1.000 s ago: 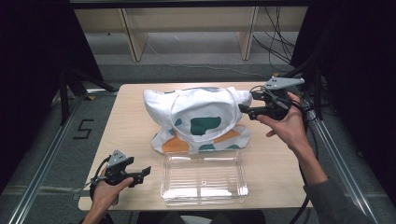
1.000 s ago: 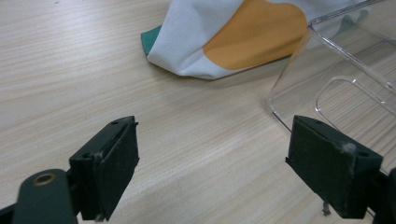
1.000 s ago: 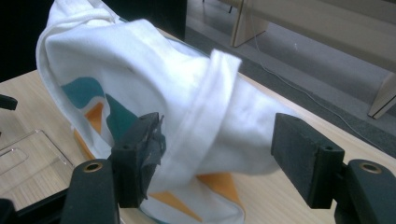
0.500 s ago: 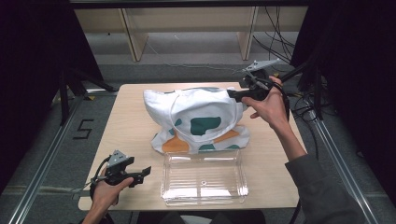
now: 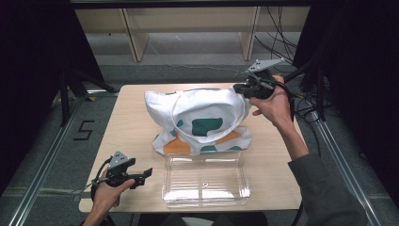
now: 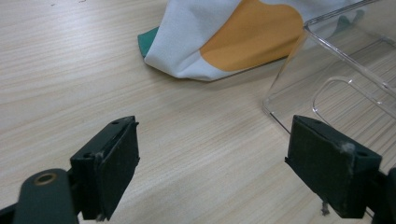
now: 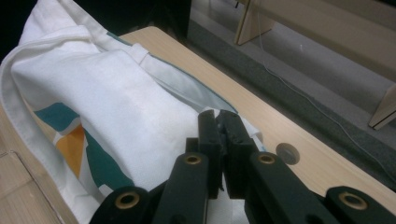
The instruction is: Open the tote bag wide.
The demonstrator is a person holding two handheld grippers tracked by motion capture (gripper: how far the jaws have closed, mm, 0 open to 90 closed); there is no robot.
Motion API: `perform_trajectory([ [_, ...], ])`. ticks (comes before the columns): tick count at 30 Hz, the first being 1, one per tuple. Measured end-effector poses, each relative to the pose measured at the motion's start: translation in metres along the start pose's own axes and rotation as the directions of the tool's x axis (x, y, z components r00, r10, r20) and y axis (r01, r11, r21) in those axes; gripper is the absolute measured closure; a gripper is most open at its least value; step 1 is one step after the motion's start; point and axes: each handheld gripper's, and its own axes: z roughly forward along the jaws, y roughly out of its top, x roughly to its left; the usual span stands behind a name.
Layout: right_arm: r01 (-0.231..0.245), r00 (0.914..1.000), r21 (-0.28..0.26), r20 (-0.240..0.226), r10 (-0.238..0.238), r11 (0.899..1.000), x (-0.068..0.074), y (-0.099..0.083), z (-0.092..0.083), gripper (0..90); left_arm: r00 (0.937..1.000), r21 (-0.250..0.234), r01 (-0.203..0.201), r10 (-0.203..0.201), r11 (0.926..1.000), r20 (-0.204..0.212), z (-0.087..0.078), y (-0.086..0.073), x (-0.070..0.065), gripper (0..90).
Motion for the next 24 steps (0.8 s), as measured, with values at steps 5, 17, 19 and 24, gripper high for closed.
perform_trajectory([
  [5,0.051,0.9987,-0.045,-0.002,-0.051,0.998,0.005,0.004,-0.015,89.1,0.9999,-0.015,0.01,-0.01,0.9998,0.003,-0.002,0.001,0.001,16.2],
  [17,0.182,0.98,-0.111,-0.061,-0.189,0.977,0.044,0.002,-0.056,89.3,0.9976,-0.133,0.024,-0.015,0.9909,0.067,-0.018,0.027,-0.007,23.8],
  [19,0.182,0.9793,-0.118,-0.068,-0.191,0.976,0.05,-0.002,-0.057,89.3,0.9972,-0.147,0.015,-0.004,0.989,0.075,-0.019,0.037,-0.01,25.6],
  [24,0.2,0.9748,-0.103,-0.079,-0.208,0.974,0.053,-0.008,-0.05,89.3,0.9927,-0.212,0.0,0.026,0.9772,0.118,-0.022,0.073,-0.016,27.7],
])
